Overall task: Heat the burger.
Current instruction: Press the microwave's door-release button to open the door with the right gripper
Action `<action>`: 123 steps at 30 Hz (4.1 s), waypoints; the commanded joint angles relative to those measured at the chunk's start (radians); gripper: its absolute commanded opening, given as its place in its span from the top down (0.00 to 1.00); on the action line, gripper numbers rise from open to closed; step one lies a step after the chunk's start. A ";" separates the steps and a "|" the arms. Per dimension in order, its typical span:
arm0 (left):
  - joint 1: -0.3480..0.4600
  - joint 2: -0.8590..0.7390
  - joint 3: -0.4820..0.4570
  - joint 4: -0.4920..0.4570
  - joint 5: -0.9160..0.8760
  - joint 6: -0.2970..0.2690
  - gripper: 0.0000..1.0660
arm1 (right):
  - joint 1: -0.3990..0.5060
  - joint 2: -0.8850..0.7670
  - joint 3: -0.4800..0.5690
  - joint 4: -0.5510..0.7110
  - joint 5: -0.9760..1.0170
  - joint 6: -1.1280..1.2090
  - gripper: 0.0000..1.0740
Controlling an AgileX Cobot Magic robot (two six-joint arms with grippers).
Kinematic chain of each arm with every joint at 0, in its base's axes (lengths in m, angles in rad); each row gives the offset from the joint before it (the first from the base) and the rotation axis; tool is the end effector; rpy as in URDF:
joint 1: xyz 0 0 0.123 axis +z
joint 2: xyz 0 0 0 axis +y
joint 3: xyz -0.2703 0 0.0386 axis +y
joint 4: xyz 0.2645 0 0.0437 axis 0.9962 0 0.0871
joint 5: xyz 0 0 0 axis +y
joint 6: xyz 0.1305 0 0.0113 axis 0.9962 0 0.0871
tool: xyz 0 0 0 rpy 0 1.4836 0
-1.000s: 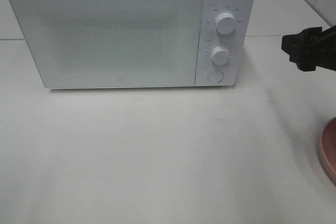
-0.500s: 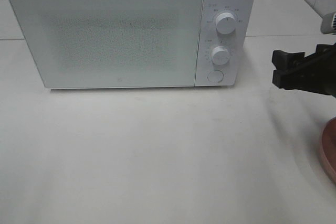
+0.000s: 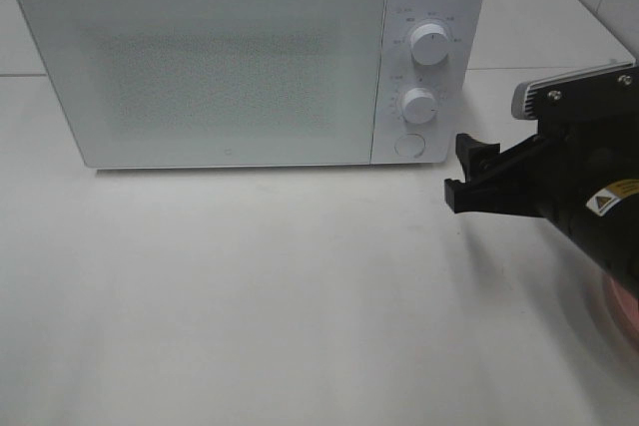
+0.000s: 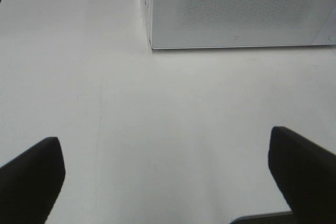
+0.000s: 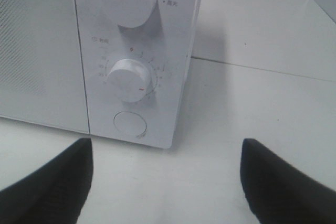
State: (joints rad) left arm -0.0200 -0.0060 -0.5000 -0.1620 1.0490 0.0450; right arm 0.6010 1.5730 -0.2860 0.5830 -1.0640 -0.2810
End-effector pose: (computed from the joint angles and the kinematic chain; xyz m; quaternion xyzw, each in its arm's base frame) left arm 0.0560 -0.0194 0.2699 0.0304 0.8453 -0.0743 0.5283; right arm 0.2561 0.0992 0.1268 -0.0636 0.7680 0.0040 0.6373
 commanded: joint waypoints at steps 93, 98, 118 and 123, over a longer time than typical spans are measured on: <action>0.002 -0.023 0.002 0.003 -0.015 -0.002 0.08 | -0.021 0.500 -0.466 0.070 0.089 1.642 1.00; 0.002 -0.023 0.002 0.003 -0.015 -0.002 0.08 | -0.030 0.516 -0.501 0.073 0.106 1.638 1.00; 0.002 -0.023 0.002 0.003 -0.015 -0.002 0.08 | -0.051 0.584 -0.606 0.108 0.095 1.602 1.00; 0.002 -0.023 0.002 0.003 -0.015 -0.002 0.08 | -0.052 0.584 -0.634 0.132 0.030 1.558 1.00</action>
State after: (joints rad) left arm -0.0200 -0.0060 -0.5000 -0.1620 1.0490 0.0450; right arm 0.5600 2.1610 -0.8760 0.7230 -0.9380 1.3140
